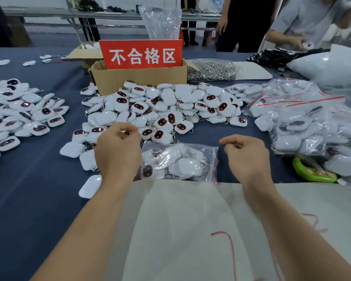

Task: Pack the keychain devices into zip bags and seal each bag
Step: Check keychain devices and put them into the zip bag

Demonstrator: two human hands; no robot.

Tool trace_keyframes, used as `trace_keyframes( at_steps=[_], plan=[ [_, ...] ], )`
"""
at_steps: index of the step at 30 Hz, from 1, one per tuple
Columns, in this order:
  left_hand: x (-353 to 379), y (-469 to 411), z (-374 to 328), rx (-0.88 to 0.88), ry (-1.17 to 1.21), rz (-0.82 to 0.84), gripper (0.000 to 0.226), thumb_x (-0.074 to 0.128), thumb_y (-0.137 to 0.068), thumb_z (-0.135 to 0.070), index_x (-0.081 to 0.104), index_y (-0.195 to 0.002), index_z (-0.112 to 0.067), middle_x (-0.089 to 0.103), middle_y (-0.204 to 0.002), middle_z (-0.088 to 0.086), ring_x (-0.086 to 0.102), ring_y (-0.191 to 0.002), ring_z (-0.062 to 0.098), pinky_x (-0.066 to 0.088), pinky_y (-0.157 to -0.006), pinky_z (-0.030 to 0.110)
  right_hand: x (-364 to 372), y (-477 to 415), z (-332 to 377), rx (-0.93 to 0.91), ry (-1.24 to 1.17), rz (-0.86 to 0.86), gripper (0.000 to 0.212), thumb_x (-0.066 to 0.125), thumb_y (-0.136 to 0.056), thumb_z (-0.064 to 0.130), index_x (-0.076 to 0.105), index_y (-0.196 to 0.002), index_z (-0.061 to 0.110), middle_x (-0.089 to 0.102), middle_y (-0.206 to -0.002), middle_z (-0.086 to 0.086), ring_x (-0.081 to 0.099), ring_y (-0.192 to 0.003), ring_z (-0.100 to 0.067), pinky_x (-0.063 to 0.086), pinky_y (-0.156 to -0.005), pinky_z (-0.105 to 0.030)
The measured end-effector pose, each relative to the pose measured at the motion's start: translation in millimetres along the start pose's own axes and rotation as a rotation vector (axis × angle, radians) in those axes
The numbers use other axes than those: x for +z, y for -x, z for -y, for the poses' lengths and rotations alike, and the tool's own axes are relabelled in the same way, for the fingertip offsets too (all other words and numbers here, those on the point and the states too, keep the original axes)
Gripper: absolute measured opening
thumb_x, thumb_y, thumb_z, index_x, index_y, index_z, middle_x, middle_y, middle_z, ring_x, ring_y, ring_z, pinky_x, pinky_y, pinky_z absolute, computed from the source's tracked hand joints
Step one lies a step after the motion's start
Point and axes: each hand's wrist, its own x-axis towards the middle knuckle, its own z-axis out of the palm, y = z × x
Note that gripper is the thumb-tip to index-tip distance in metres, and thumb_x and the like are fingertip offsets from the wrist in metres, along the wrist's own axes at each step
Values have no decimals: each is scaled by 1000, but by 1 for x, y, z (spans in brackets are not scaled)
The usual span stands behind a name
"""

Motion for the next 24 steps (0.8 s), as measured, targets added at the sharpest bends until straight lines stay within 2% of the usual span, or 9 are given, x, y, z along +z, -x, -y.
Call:
trace_keyframes(
  at_steps=[4,6,9,11,13,17,20,22,24],
  plan=[
    [-4,-3,4,127,-418,342,32,68,-73,-28,71,-78,-59,65,-63,-25,60,-64,1,38,-56,25,13,-20,7,-157,-6,63,41,52,-88,7,79,-90,37,64,-56,18,45,-40,-4,32,-42,-7],
    [-7,-5,5,162,-442,417,39,65,-73,-29,67,-80,-67,62,-57,-26,58,-61,-3,36,-56,25,20,-32,10,-200,10,126,41,53,-89,6,80,-98,36,68,-66,17,49,-44,0,36,-46,-7],
    [-14,-14,10,157,-300,538,30,73,-65,-39,73,-86,-61,55,-55,-17,51,-54,1,38,-60,26,32,-44,17,-306,86,234,42,57,-92,3,77,-113,33,72,-120,12,63,-95,7,50,-90,-14],
    [-22,-18,12,87,-99,729,40,83,-58,-38,77,-96,-52,55,-62,-11,51,-59,7,43,-65,27,39,-50,22,-434,251,379,47,59,-93,3,70,-130,30,60,-144,7,52,-133,-9,33,-118,-24],
    [-28,-19,14,75,-57,893,51,86,-58,-27,78,-106,-45,56,-65,-9,52,-61,9,44,-63,18,43,-53,27,-508,423,548,57,60,-95,6,58,-145,36,46,-159,7,37,-148,-11,23,-125,-30],
    [-29,-19,13,92,-155,909,54,86,-59,-18,78,-108,-40,53,-63,-6,49,-57,10,41,-58,17,45,-56,26,-545,455,573,55,60,-96,9,58,-145,33,44,-160,7,36,-149,-14,25,-124,-34],
    [-24,-14,13,119,-33,696,33,92,-67,-34,81,-96,-44,54,-66,-10,49,-56,6,41,-60,21,47,-52,23,-580,417,445,36,70,-93,17,66,-127,26,59,-139,5,49,-133,-20,36,-112,-32],
    [-16,-6,12,218,-56,525,31,83,-68,-45,78,-98,-54,65,-78,-23,53,-63,-2,42,-67,16,47,-50,20,-588,396,399,25,75,-90,23,63,-112,26,61,-121,7,52,-119,-19,40,-97,-30],
    [-7,3,8,319,-118,532,38,76,-76,-40,70,-108,-61,68,-101,-36,59,-80,-15,41,-76,9,45,-49,18,-574,389,376,21,75,-89,26,61,-104,28,61,-113,9,53,-110,-15,39,-88,-29]
  ],
)
